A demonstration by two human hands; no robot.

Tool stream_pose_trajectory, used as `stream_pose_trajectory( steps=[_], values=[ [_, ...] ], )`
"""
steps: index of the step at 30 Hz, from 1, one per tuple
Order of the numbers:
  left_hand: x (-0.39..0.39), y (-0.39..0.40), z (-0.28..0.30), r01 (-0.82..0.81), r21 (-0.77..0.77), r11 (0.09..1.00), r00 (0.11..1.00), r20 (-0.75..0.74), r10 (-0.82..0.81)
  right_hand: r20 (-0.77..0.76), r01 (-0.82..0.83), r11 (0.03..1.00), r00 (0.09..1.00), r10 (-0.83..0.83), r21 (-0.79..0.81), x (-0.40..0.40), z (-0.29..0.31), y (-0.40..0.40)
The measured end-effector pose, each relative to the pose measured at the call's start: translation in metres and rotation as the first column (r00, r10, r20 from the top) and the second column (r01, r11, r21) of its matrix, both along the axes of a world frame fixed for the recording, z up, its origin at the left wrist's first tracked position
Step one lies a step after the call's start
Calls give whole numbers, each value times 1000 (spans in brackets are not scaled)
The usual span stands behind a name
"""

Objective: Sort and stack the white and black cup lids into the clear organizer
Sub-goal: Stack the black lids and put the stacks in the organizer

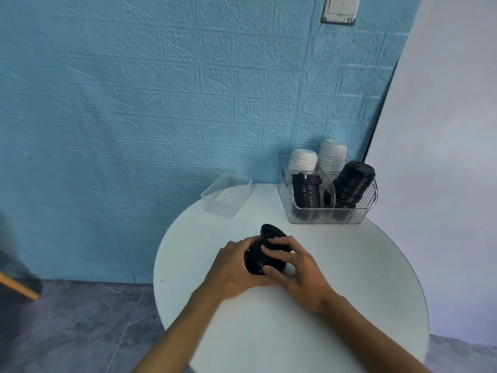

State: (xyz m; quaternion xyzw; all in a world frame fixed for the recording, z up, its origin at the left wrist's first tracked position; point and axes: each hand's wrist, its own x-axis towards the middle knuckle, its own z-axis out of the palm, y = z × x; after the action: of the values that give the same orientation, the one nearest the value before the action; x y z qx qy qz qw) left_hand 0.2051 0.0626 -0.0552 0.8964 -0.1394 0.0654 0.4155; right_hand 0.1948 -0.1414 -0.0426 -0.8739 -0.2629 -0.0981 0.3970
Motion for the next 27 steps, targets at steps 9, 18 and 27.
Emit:
stream_pose_trajectory(
  steps=[9, 18, 27],
  values=[
    [0, -1, -7, -34, 123, 992, 999, -25, 38, 53, -15, 994, 998, 21, -106, -1, -1, 1],
    [0, 1, -3, -32, 63, 998, 997, -63, 36, -25, 8, 968, 1000, -2, 249, -1, 11, 3],
    [0, 3, 3, -6, 26, 1000, 995, -95, 8, -444, 178, 646, 852, 277, 743, 14, 27, -12]
  ],
)
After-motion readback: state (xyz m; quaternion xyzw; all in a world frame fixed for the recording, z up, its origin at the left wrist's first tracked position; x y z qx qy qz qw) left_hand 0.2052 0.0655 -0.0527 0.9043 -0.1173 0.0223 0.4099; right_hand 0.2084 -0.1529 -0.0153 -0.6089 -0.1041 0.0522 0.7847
